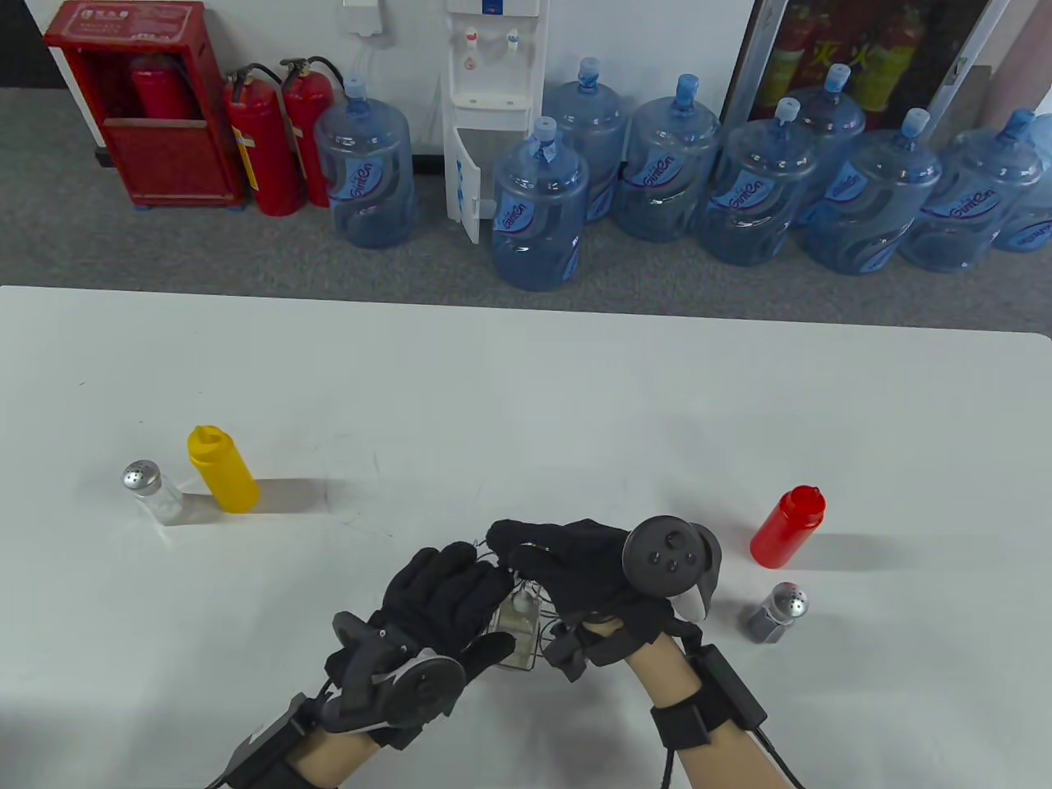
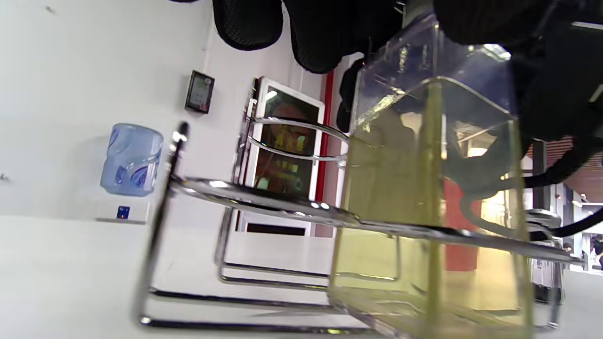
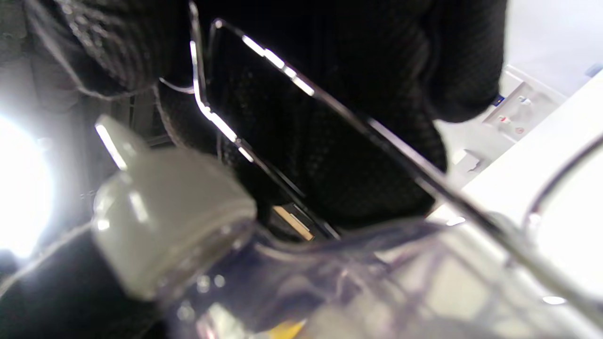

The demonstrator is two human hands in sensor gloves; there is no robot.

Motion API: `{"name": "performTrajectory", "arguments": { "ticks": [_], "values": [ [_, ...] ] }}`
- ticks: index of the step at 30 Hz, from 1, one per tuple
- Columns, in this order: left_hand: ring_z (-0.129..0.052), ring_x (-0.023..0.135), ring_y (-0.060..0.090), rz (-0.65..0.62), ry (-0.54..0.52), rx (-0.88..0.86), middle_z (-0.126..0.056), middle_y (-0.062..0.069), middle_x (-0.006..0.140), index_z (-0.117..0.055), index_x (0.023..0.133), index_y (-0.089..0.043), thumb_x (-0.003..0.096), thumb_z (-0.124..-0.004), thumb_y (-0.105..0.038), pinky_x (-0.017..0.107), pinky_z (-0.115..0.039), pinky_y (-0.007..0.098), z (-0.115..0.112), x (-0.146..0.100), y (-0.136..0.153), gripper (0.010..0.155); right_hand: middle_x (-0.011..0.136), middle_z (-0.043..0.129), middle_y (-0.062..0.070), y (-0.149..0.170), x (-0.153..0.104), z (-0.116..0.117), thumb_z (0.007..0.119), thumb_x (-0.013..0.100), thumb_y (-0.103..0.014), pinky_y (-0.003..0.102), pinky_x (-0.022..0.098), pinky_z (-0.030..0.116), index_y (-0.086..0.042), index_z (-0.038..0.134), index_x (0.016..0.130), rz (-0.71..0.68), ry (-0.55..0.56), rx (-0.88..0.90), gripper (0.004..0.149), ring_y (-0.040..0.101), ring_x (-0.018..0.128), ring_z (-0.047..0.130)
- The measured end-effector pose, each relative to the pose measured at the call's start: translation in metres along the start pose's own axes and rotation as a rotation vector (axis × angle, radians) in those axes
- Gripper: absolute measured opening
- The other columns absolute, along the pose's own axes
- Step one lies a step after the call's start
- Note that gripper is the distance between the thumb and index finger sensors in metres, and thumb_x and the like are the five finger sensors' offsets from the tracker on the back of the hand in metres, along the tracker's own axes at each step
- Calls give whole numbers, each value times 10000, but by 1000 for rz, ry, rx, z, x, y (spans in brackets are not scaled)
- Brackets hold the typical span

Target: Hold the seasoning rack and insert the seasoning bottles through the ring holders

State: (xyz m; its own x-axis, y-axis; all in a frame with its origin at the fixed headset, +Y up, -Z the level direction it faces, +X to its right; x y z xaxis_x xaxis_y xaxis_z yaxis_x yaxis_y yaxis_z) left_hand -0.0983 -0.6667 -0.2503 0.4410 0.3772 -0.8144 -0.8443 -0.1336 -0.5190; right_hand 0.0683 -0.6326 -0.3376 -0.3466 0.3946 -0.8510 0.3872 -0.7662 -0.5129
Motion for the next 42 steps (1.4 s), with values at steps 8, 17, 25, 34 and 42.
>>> {"name": "performTrajectory", "arguments": {
  "ticks": [8,17,25,34,42],
  "values": [
    [-477,1101,285,-1,9,-25,-545,-114,1036,-433,1000,-346,371,-672,-666,797,-379,550,8,-4,25,745,591,1097,7,8,0,-7,784,343,-538,479,474,849,-333,988,735,26,24,-13,487,256,340,1137],
    [-337,1151,299,356,-26,7,-366,-83,1118,-313,1040,-320,372,-631,-703,822,-296,570,56,4,132,834,592,1096,8,14,1,-13,781,342,-540,478,484,841,-331,987,736,39,34,-12,491,258,350,1133],
    [-218,1177,300,793,93,309,-213,-72,1143,-178,1046,-332,380,-616,-700,838,-243,578,78,10,264,878,589,1098,5,13,0,-9,780,342,-542,478,479,847,-332,987,734,34,22,-17,491,257,352,1140],
    [-308,1191,314,982,205,272,-375,-94,1126,-214,1031,-378,373,-616,-700,842,-250,587,43,3,311,835,590,1098,6,15,0,-5,781,342,-541,478,482,845,-331,988,734,35,-1,-11,490,258,365,1139],
    [-897,936,158,925,182,325,-511,-211,997,-250,973,-394,436,-567,-548,747,-702,451,35,11,299,642,590,1098,5,15,-1,-2,782,341,-539,478,482,845,-330,988,735,33,-8,-16,491,259,368,1140]
  ]
}}
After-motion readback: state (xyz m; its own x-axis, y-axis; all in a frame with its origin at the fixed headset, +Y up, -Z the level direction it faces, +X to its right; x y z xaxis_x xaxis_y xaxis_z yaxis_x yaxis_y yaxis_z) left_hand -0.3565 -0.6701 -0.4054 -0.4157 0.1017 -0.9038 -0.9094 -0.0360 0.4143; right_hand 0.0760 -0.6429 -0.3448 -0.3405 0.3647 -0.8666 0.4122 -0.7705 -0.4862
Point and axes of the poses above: the tracker on the back of each hand, its own y axis roughly to the little-finger side, its own x axis roughly from the wrist to the fingertips, z = x × y, the point moved 5 cm from there along x, roughly from the wrist to the fingertips
